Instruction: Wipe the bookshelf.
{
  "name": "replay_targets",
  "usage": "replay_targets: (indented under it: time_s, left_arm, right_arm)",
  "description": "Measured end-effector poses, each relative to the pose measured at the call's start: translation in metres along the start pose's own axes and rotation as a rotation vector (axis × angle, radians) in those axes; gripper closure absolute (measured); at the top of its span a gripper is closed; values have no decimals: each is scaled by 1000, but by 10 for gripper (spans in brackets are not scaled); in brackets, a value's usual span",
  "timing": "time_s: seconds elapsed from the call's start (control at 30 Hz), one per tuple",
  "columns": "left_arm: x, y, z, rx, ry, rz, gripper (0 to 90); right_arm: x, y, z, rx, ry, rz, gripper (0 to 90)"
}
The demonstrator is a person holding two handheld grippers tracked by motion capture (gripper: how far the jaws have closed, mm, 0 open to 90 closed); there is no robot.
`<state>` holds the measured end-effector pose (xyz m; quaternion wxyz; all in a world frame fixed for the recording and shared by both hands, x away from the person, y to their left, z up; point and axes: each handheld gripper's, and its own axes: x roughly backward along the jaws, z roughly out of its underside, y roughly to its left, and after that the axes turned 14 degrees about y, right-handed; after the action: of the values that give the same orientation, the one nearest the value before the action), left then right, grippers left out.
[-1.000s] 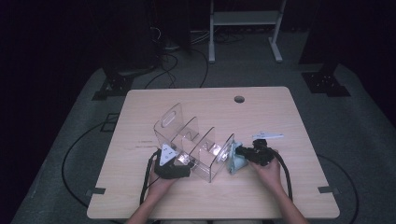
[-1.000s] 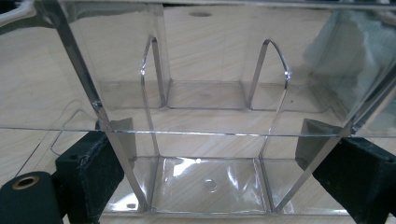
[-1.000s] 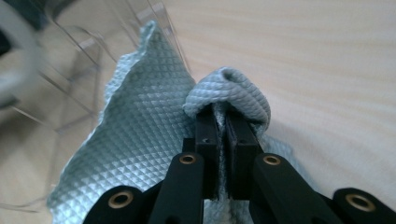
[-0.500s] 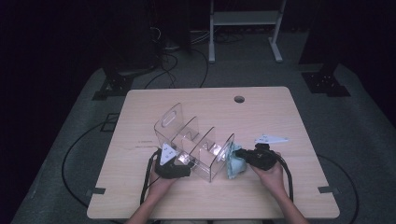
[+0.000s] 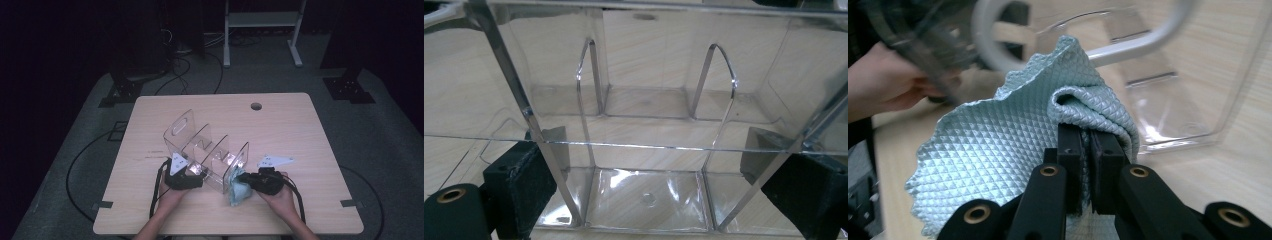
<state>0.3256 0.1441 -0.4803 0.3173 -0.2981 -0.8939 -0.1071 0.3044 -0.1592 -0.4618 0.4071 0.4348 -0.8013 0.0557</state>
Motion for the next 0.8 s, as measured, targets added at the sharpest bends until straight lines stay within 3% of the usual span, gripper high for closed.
replay_targets:
  time_s: [0.37,0.53,0.8]
  left_arm:
    - [0,0,0,2,-1,-10,80]
    - [0,1,0,7,-1,-6,80]
    - [0,-1,0,-6,2,12,70]
  right_arm:
    - [-6,24,4,65,31,-66,849]
    - [-5,20,3,63,17,-55,849]
    - [0,6,1,16,-12,-27,848]
